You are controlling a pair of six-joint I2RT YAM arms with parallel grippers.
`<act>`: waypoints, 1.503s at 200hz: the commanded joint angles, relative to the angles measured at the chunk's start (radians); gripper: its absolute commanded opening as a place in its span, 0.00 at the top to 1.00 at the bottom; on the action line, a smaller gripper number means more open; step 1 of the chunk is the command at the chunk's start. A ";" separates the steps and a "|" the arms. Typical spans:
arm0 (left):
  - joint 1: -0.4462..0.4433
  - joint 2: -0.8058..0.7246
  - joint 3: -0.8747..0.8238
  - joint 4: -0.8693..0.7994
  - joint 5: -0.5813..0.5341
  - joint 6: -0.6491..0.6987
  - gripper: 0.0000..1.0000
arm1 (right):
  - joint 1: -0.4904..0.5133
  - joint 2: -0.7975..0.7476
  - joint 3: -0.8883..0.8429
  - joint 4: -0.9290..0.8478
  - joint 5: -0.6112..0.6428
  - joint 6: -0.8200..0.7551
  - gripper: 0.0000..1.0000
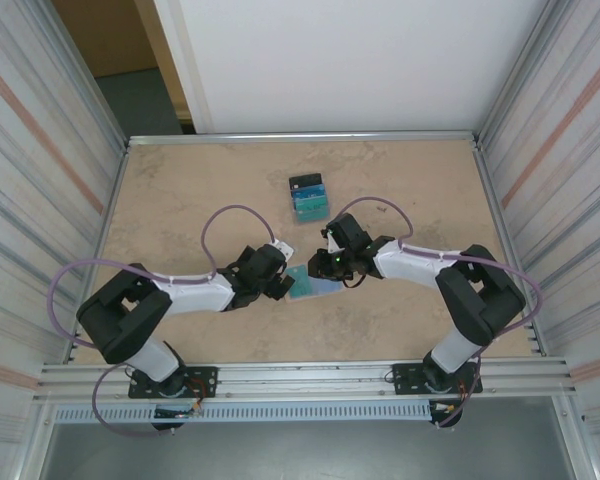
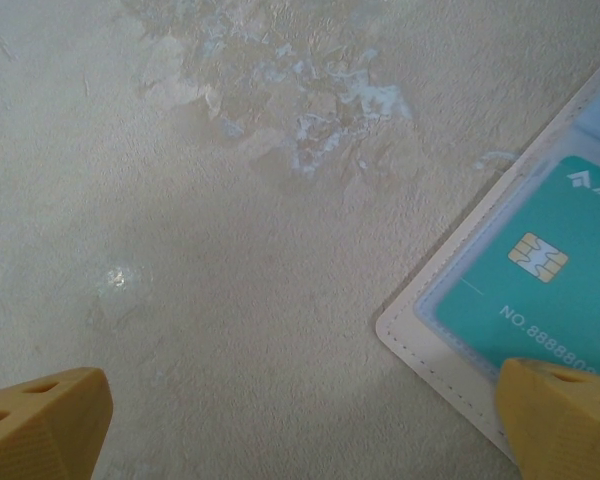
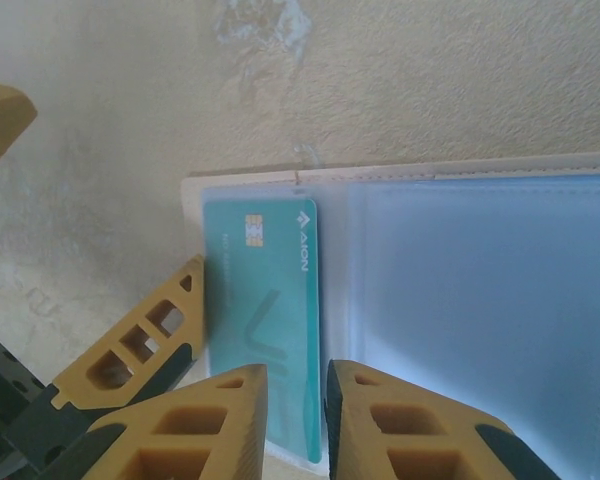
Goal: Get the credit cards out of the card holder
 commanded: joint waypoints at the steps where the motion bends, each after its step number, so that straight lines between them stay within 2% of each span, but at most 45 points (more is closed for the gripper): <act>1: -0.001 0.025 0.006 -0.009 -0.037 -0.008 0.01 | -0.010 0.026 0.026 0.020 -0.056 0.028 0.78; 171: -0.002 0.042 0.010 -0.022 -0.058 -0.011 0.01 | -0.051 0.103 -0.001 0.097 -0.135 0.071 0.84; 300: -0.002 0.044 0.012 -0.027 -0.058 -0.020 0.01 | -0.060 0.156 -0.009 0.137 -0.175 0.081 0.84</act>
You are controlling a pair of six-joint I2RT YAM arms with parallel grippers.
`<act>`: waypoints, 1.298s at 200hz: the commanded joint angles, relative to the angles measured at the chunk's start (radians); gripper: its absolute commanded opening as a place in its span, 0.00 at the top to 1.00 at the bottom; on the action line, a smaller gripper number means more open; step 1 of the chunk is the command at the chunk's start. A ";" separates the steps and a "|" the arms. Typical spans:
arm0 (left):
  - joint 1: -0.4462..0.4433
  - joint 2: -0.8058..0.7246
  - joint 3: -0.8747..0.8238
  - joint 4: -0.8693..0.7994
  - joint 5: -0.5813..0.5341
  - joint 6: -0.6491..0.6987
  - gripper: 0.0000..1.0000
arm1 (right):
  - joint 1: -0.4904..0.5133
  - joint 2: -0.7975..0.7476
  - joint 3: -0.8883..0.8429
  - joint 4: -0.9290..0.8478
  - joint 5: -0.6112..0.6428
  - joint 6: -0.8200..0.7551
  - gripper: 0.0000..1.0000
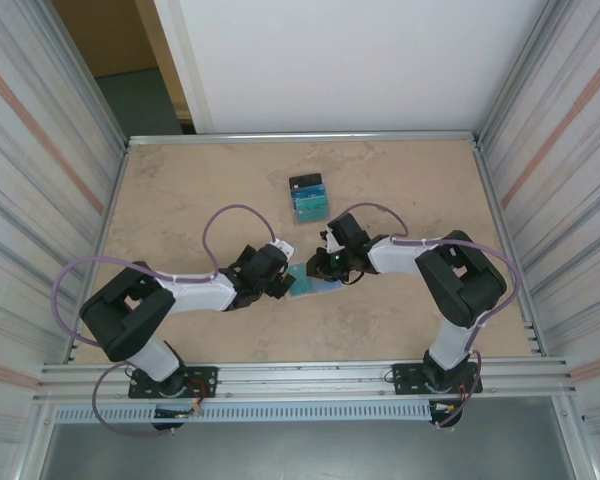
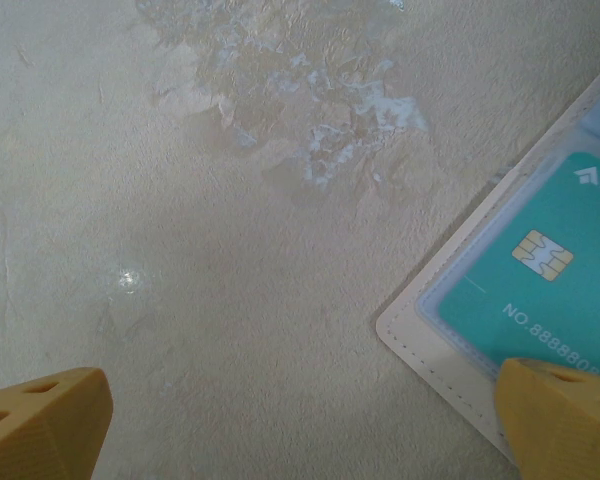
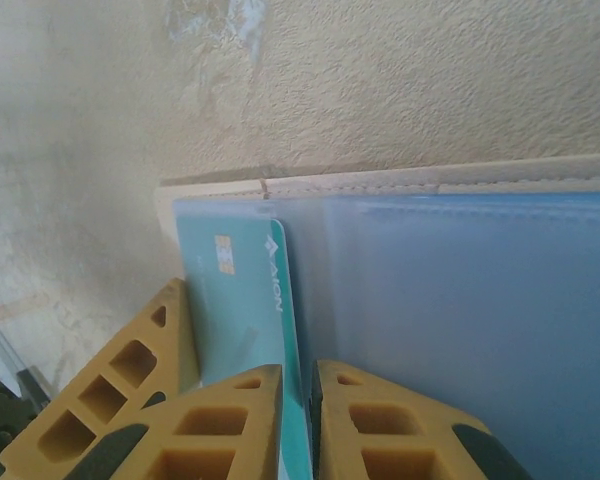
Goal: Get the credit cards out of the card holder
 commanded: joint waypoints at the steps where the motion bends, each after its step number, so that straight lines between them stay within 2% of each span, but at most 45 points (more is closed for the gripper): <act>1: 0.000 0.026 0.006 -0.047 -0.029 -0.016 0.02 | -0.009 0.019 -0.014 0.018 -0.033 0.026 0.84; 56: 0.000 0.029 0.008 -0.048 -0.025 -0.019 0.01 | -0.011 0.025 -0.032 0.075 -0.082 0.046 0.86; 98: 0.000 0.029 0.008 -0.050 -0.025 -0.020 0.01 | -0.036 0.020 -0.077 0.195 -0.151 0.100 0.87; 259: 0.001 0.029 0.007 -0.059 -0.032 -0.021 0.01 | -0.066 0.013 -0.153 0.331 -0.191 0.160 0.88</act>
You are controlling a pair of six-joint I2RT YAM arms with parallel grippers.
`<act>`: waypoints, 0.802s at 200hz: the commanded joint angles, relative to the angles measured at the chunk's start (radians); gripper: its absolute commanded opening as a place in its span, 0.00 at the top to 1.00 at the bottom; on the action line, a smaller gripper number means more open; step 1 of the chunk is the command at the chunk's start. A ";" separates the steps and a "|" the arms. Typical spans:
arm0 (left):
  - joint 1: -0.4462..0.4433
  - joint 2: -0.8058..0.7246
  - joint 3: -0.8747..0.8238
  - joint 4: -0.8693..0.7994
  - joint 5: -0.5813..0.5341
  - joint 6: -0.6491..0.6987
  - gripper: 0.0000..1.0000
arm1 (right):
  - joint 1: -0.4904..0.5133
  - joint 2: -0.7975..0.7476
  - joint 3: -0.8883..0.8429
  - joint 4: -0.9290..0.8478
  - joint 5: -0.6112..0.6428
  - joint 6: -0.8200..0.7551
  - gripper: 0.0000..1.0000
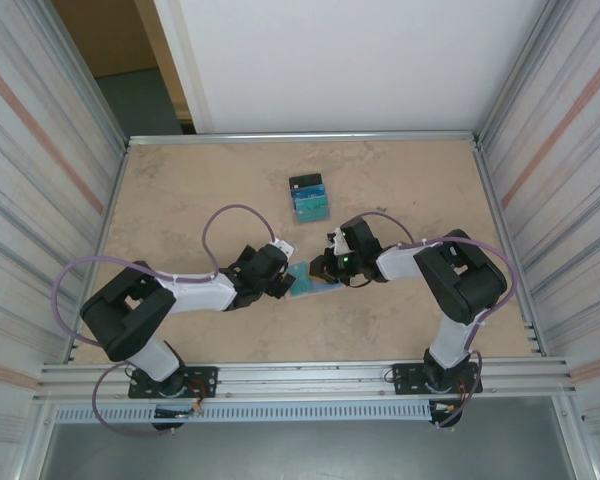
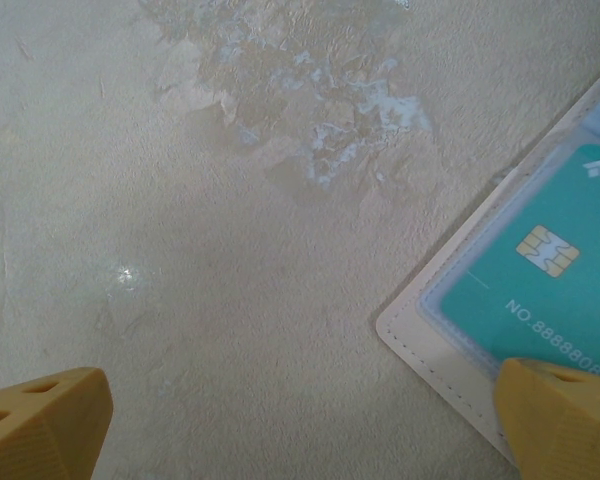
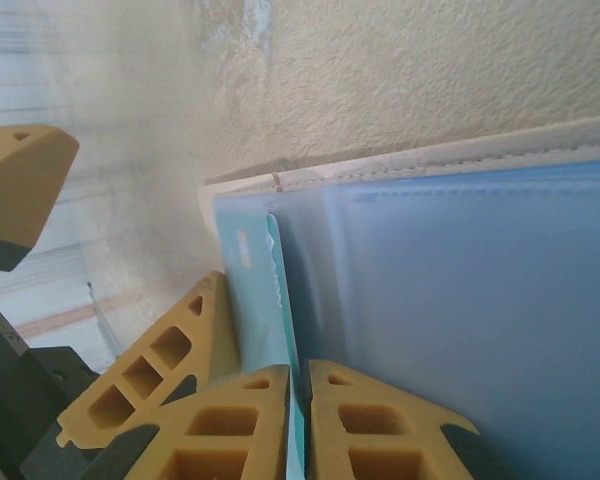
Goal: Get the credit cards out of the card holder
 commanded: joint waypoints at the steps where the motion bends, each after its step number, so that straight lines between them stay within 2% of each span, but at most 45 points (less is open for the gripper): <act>1: 0.001 0.026 0.005 -0.056 -0.031 -0.006 0.01 | -0.005 0.002 -0.019 0.041 -0.029 0.025 0.88; 160: 0.000 0.030 0.019 -0.057 -0.020 -0.010 0.01 | -0.013 0.022 -0.056 0.128 -0.051 0.055 0.91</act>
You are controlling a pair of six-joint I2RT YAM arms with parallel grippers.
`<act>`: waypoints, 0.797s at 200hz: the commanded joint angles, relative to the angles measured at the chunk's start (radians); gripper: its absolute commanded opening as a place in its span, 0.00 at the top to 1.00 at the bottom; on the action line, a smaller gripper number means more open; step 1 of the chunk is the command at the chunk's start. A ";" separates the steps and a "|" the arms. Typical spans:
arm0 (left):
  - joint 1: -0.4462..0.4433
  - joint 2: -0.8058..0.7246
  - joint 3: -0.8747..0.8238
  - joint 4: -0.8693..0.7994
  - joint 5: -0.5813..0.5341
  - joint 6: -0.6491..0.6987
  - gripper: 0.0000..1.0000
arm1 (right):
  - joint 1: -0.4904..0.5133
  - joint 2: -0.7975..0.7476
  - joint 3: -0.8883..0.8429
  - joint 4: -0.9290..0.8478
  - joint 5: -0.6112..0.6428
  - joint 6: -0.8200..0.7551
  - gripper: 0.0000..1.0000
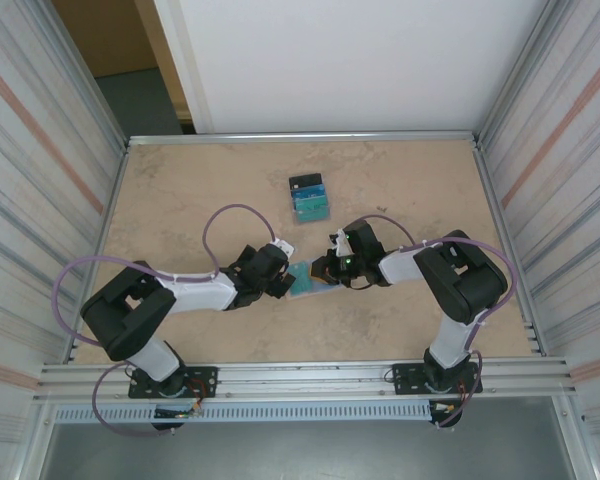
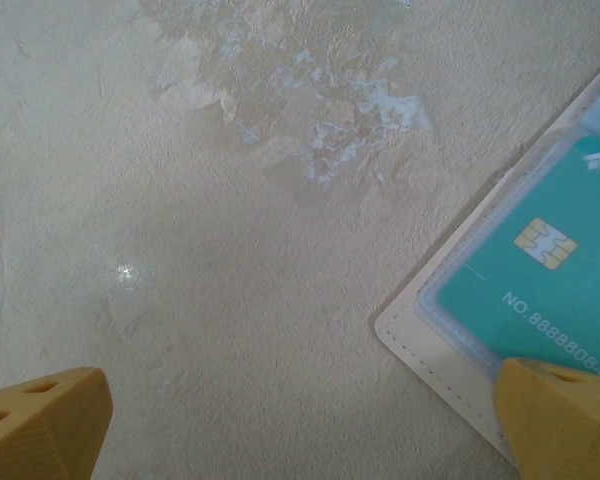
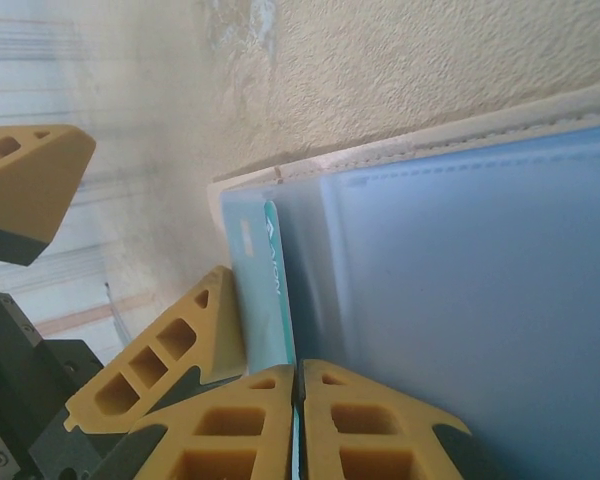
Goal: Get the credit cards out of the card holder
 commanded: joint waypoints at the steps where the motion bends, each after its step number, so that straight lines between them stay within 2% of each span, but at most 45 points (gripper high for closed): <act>1: 0.000 0.027 0.013 -0.045 -0.019 -0.006 0.01 | -0.004 0.021 -0.004 0.030 -0.029 0.026 0.91; 121: 0.001 0.036 0.031 -0.045 -0.004 -0.003 0.01 | 0.033 0.056 0.039 0.028 -0.056 0.009 0.87; 159: 0.001 0.036 0.031 -0.046 -0.004 -0.007 0.01 | 0.039 0.053 0.052 0.004 -0.048 -0.004 0.89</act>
